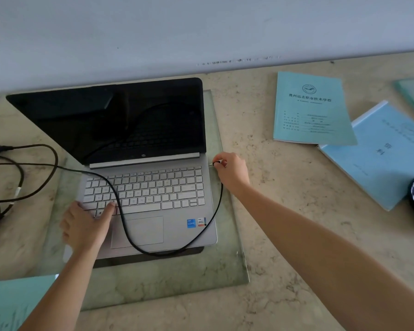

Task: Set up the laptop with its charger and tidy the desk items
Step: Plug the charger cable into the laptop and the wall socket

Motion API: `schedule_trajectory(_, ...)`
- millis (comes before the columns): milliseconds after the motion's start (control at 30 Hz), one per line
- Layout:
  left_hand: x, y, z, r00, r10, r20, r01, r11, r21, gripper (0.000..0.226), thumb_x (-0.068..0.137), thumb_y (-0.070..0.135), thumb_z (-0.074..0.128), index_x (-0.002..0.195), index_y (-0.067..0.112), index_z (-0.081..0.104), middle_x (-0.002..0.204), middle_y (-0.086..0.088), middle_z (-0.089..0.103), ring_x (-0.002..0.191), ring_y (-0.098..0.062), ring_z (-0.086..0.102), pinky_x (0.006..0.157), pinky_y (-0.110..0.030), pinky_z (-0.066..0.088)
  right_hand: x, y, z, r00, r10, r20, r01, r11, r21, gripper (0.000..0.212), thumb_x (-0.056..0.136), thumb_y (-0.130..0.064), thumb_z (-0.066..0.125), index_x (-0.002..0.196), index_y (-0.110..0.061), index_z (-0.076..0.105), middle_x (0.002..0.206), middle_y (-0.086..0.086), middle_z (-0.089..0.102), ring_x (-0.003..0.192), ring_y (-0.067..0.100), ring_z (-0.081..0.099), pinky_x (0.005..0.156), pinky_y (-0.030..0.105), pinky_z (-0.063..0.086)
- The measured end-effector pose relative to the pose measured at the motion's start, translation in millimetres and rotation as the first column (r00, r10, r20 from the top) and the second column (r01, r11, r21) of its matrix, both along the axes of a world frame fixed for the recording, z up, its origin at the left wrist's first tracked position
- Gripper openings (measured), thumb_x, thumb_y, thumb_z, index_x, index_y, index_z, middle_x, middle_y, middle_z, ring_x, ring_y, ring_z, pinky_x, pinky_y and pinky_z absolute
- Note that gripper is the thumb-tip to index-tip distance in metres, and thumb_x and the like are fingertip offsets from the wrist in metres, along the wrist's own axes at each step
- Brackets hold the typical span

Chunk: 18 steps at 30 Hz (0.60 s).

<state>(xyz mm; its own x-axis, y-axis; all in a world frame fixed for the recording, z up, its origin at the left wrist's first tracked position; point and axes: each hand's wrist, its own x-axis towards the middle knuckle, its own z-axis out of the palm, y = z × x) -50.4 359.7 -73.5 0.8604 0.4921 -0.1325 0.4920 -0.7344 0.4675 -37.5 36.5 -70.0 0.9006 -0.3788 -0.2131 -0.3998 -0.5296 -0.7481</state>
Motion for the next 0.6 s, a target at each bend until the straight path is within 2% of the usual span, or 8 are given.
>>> schedule_trajectory(133,0.8,0.3,0.4,1.000,-0.001,-0.007,0.001,1.000,0.006,0.068,0.077,0.048,0.069,0.120,0.002,0.042,0.138,-0.022,0.039,0.129,-0.040,0.033,0.103,-0.055,0.028,-3.4,-0.9,-0.3,1.000,0.028,0.001,-0.028,0.999,-0.019,0.020,0.094,-0.010,0.052,0.100,-0.015,0.070,0.105,0.010,0.065,0.089,0.025,0.063,0.073,0.031,0.053)
schedule_trajectory(267,0.6,-0.3,-0.3,1.000,0.002,-0.007,-0.002,1.000,0.010,0.068,0.078,0.048,0.068,0.121,0.002,0.041,0.138,-0.023,0.039,0.129,-0.041,0.033,0.104,-0.055,0.027,-7.8,1.3,-0.7,0.997,0.082,-0.005,-0.082,0.995,-0.061,0.021,0.094,-0.010,0.052,0.099,-0.018,0.070,0.098,0.011,0.067,0.080,0.028,0.066,0.072,0.035,0.058)
schedule_trajectory(400,0.9,0.0,-0.9,1.000,0.000,-0.012,0.000,1.000,0.018,0.070,0.078,0.049,0.067,0.123,0.002,0.041,0.139,-0.022,0.038,0.130,-0.040,0.032,0.105,-0.055,0.027,-8.9,2.2,0.0,0.996,0.087,-0.002,-0.087,0.994,-0.068,0.022,0.094,-0.009,0.052,0.101,-0.017,0.071,0.098,0.010,0.067,0.079,0.026,0.065,0.071,0.034,0.057)
schedule_trajectory(600,0.1,1.6,-0.8,1.000,-0.013,-0.012,0.013,1.000,0.023,0.067,0.081,0.049,0.065,0.122,0.002,0.041,0.138,-0.023,0.038,0.128,-0.041,0.033,0.104,-0.055,0.028,-9.2,3.1,2.0,0.996,0.084,-0.009,-0.085,0.995,-0.061,0.022,0.093,-0.010,0.053,0.102,-0.014,0.072,0.101,0.009,0.069,0.084,0.026,0.066,0.077,0.041,0.058)
